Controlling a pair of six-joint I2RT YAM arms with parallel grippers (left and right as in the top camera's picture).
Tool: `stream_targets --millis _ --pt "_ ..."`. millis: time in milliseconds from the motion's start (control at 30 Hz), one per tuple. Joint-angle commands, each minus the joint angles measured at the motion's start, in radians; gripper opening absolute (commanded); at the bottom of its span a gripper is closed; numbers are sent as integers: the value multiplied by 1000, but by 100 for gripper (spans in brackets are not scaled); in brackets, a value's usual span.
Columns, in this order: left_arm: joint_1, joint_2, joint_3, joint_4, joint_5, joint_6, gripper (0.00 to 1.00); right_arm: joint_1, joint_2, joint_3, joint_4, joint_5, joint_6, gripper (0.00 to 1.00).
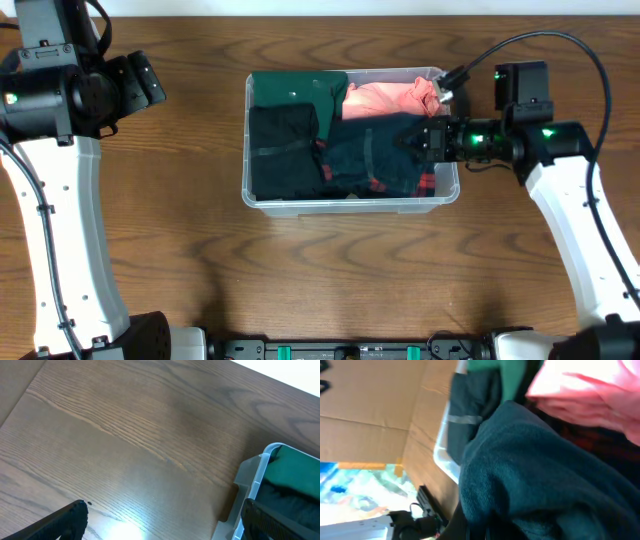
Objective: Pack container
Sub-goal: 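Carry the teal garment into the bin's front right and release it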
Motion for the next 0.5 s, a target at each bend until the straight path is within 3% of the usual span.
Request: stream_targets --millis 0,33,67,133,267,467 --pt "3 6 -6 -1 -12 2 98 5 13 14 -22 79 -46 24" --pt "3 6 -6 -1 -12 2 98 3 13 14 -28 109 -55 42" --pt "3 6 -6 -1 -12 2 98 3 13 15 -28 134 -67 50" --pt "3 6 -6 -1 -12 2 98 0 13 15 -24 175 -81 56" --pt "3 6 -6 -1 -12 2 98 -22 13 38 -17 230 -118 55" --pt "3 6 -6 -1 -12 2 98 -17 13 172 -53 287 -187 40"
